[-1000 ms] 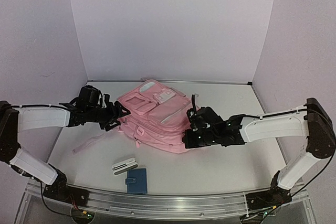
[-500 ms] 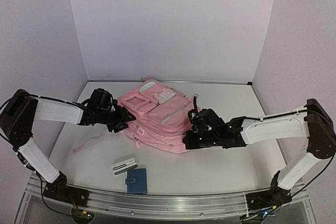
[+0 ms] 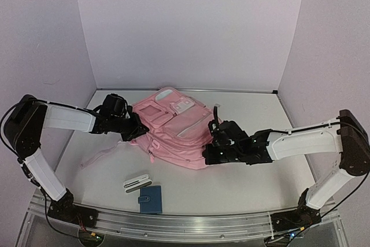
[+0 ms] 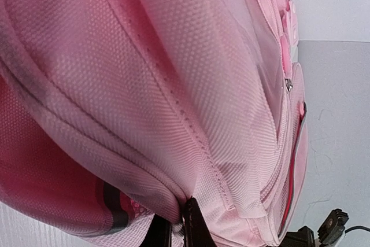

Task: Pack the student bag
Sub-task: Zip the student bag at the center of the board.

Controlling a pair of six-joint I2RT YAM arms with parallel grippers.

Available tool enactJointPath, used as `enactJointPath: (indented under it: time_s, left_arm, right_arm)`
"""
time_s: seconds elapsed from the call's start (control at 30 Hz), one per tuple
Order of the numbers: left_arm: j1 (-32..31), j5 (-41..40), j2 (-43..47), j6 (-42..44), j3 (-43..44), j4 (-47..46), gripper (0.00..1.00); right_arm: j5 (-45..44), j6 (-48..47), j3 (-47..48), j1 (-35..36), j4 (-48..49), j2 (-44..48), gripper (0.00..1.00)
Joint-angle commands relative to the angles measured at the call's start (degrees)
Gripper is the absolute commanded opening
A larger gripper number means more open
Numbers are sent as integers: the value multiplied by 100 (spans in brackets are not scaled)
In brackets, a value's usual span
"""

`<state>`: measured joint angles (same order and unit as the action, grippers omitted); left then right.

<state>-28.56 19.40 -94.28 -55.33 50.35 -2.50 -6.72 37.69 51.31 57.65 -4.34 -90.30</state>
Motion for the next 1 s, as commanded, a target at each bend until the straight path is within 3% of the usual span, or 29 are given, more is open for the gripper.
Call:
enactJointPath:
  time_s: [0.0, 0.23, 0.53, 0.67, 0.73, 0.87, 0.97]
  left_arm:
    - [477, -342, 335, 587, -110, 229, 0]
    - [1547, 692, 573, 1680, -162, 760, 0]
    - [2355, 1417, -424, 3152, 999, 844, 0]
    - [2392, 1426, -767, 3675, 1547, 967, 3]
    - [2383, 1326, -700, 3804, 1668, 1155, 15]
    - [2225, 537, 23, 4147, 1565, 1543, 57]
    - [1702, -348, 659, 4561, 1414, 1878, 74]
  right_arm:
    - [-556, -71, -56, -201, -456, 294, 0]
    - [-275, -448, -95, -760, -513, 255, 0]
    - [586, -1019, 453, -1014, -399, -289, 0]
    - [1007, -1073, 497, -847, -323, -232, 0]
    - [1021, -1043, 474, -759, -322, -180, 0]
    - [1069, -893, 400, -669, -240, -77, 0]
    - [1203, -822, 314, -656, -43, -5, 0]
